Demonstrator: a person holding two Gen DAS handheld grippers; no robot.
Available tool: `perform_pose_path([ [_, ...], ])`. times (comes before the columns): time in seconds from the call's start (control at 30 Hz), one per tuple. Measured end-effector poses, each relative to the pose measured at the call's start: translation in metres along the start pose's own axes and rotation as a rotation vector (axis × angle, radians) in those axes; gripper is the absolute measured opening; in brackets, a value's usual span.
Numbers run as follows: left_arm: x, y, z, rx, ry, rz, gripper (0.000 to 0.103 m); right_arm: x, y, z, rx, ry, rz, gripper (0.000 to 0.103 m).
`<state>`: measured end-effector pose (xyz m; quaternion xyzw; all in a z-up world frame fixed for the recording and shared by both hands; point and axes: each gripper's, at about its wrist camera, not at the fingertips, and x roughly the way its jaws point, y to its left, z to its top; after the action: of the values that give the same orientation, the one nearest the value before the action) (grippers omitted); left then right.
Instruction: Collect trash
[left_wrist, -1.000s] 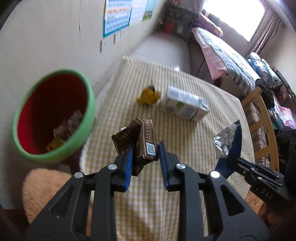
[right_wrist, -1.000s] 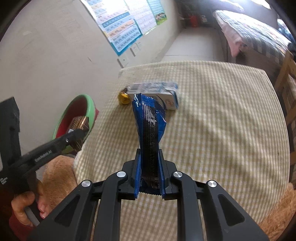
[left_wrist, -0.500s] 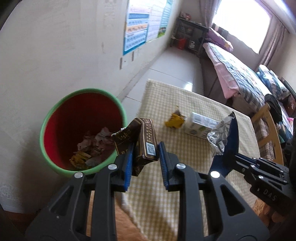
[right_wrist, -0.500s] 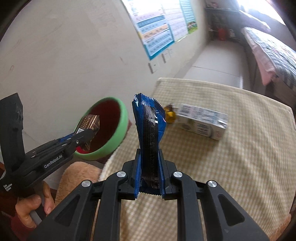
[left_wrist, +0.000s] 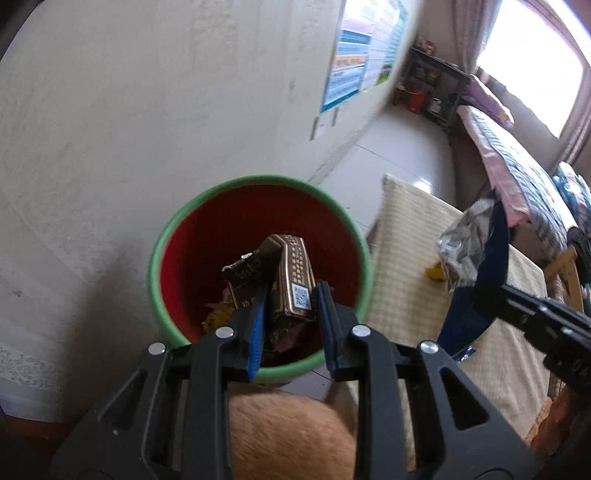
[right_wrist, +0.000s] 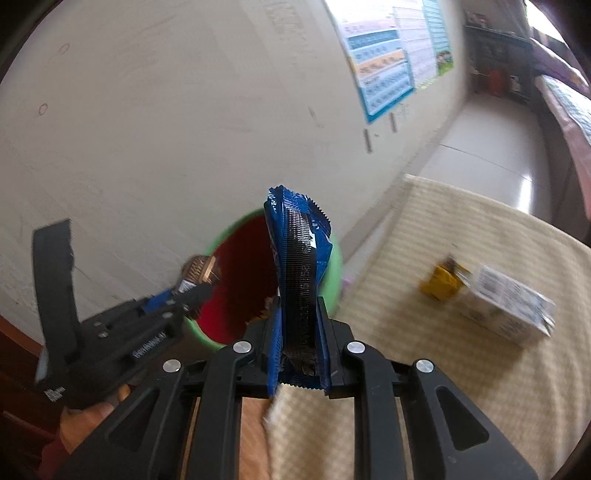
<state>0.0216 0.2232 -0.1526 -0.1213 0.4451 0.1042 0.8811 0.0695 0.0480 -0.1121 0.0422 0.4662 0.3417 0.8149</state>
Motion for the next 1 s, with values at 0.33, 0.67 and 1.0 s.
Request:
perform_pose_path([
  [0.33,0.018,0.026,0.011,-0.054,0.021,0.017,0.025,0.041,0.024,0.028,-0.023,0.054,0.029,0.017],
  [0.67,0.024,0.030,0.012,-0.080,0.022,0.042,0.037,0.055,0.028,0.033,-0.009,0.072,0.045,0.027],
  [1.0,0.013,0.032,0.007,-0.095,0.010,0.042,0.051,0.033,0.015,0.022,-0.030,0.045,0.034,0.039],
])
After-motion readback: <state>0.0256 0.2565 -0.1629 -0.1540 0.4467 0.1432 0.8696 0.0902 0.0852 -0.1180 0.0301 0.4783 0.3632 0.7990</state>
